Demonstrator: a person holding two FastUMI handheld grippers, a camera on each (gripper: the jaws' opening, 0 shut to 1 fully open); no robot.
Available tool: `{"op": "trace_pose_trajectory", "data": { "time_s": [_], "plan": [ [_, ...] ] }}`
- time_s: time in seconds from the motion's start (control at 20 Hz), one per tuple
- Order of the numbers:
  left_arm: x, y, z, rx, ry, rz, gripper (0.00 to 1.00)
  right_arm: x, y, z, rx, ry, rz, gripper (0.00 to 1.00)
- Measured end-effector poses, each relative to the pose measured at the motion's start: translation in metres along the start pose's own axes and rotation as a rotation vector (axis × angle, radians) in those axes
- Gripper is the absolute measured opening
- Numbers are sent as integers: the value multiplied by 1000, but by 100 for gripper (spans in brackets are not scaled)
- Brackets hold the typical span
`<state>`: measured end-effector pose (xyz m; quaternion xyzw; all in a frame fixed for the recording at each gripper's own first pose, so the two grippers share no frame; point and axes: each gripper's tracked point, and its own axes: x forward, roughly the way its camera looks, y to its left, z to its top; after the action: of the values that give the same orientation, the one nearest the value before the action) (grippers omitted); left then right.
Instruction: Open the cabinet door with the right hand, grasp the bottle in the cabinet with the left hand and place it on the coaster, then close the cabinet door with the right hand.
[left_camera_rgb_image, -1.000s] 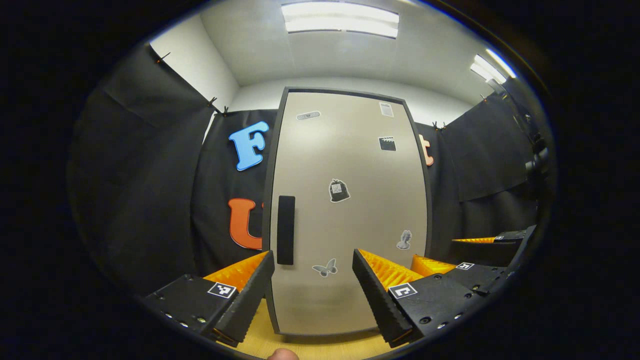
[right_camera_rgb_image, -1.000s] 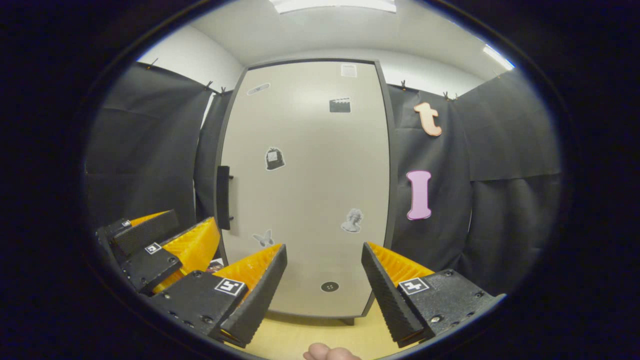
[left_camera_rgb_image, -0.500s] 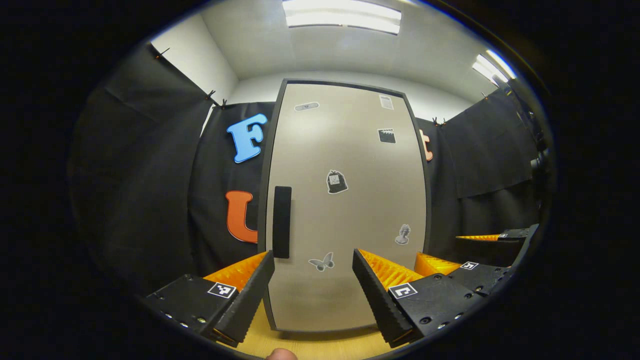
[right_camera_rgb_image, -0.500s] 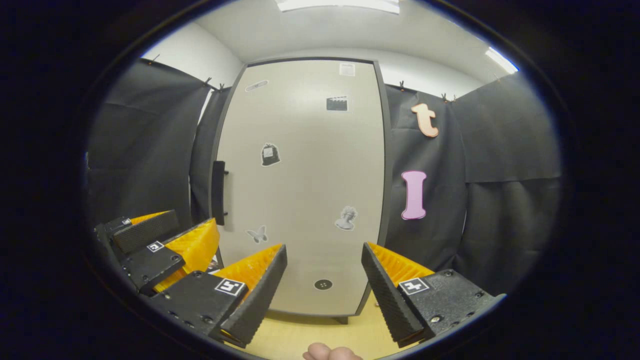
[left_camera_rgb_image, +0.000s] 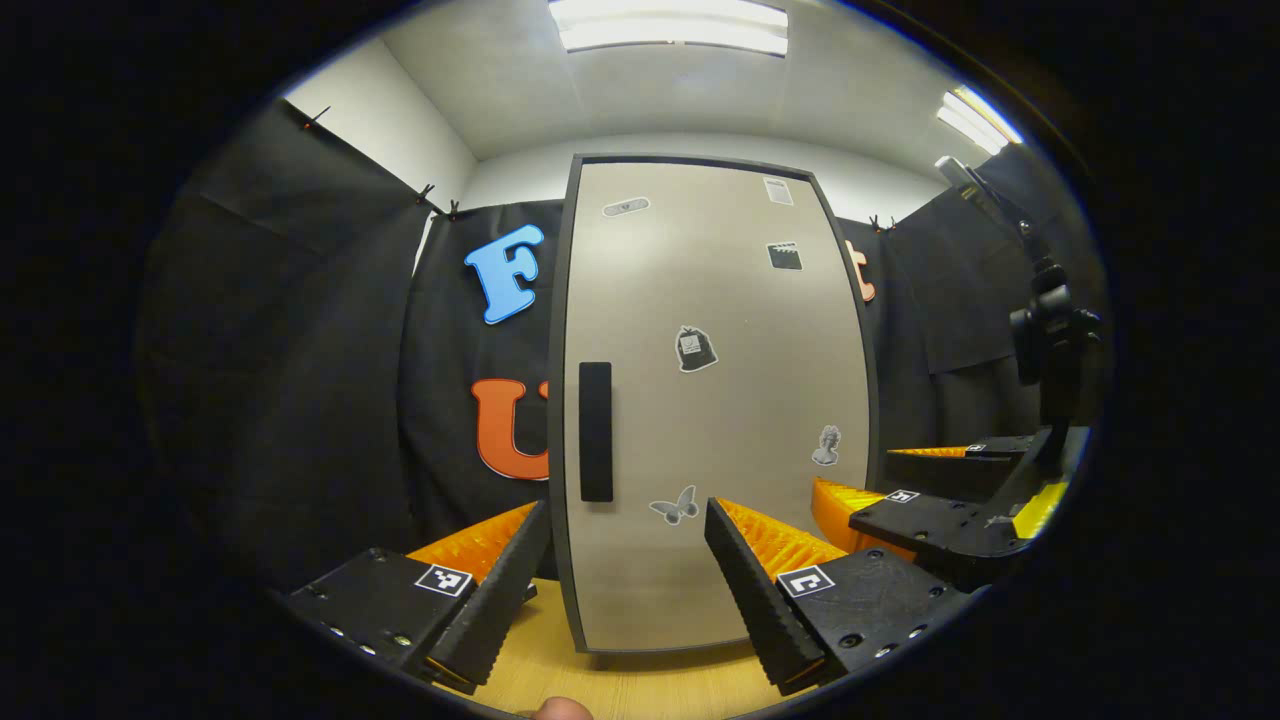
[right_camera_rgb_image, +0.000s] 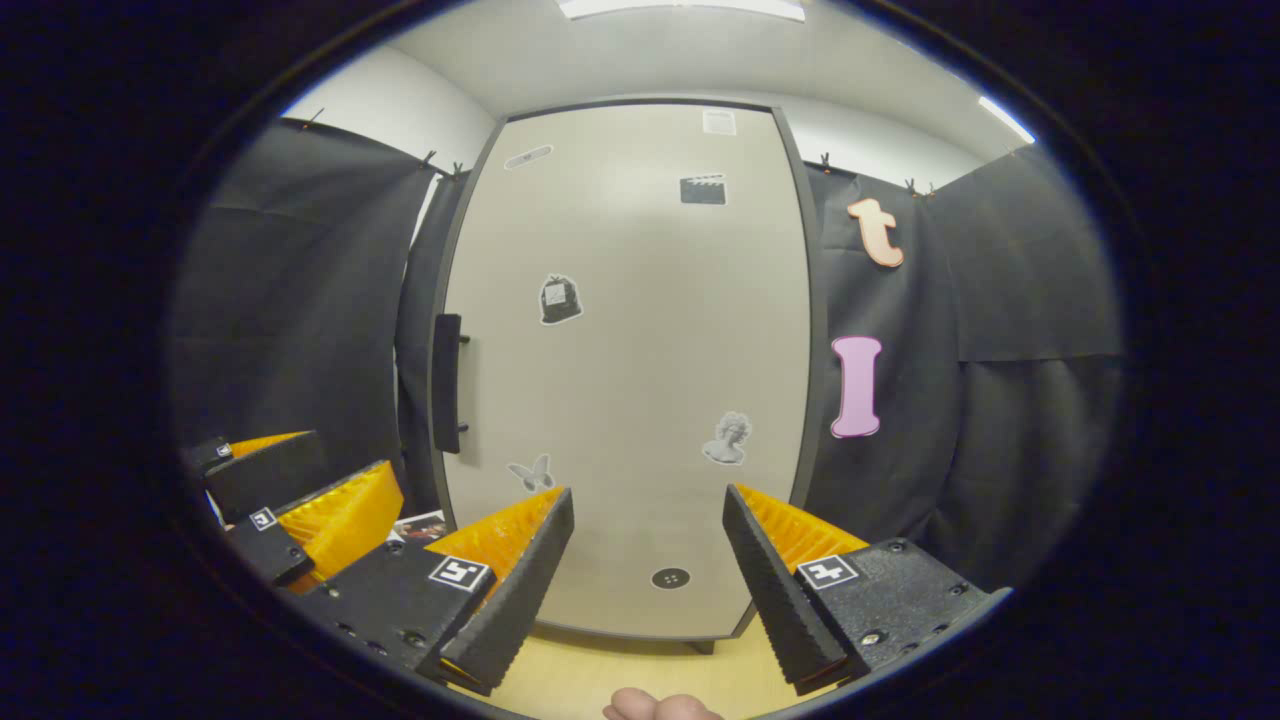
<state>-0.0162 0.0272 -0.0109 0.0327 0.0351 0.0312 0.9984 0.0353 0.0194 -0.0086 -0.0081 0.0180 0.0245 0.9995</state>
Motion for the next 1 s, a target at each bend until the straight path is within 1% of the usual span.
{"op": "trace_pose_trajectory", "data": {
  "time_s": [0.1,0.2,0.25,0.35,0.4,0.55,0.7,0.75,0.8,0.85,0.9,0.95,1.0],
  "plan": [
    [-6,12,1,17,1,21,95,12,13,3,-10,-9,27,96],
    [-14,24,0,35,4,43,95,27,30,6,-35,-21,61,97],
    [-18,27,-1,32,9,44,95,36,43,7,-47,-22,88,97],
    [-25,39,-2,36,15,70,95,52,68,10,-72,-33,144,96],
    [-31,48,-2,42,16,90,95,57,79,13,-88,-46,162,97],
    [-43,66,-9,45,46,143,95,68,112,29,-125,-107,224,97],
    [-59,96,-13,43,60,217,95,80,148,34,-137,-123,308,99],
    [-65,106,-13,39,63,244,95,84,156,36,-133,-125,323,99],
    [-71,115,-16,34,68,274,95,91,161,38,-133,-130,318,99],
    [-75,124,-19,23,77,300,100,98,165,38,-139,-125,312,99],
    [-81,130,-21,11,87,324,95,102,170,36,-142,-114,316,99],
    [-86,137,-24,1,96,348,100,105,176,35,-139,-107,325,99],
    [-91,144,-26,-1,102,373,96,107,179,33,-140,-97,329,100]
  ]
}}
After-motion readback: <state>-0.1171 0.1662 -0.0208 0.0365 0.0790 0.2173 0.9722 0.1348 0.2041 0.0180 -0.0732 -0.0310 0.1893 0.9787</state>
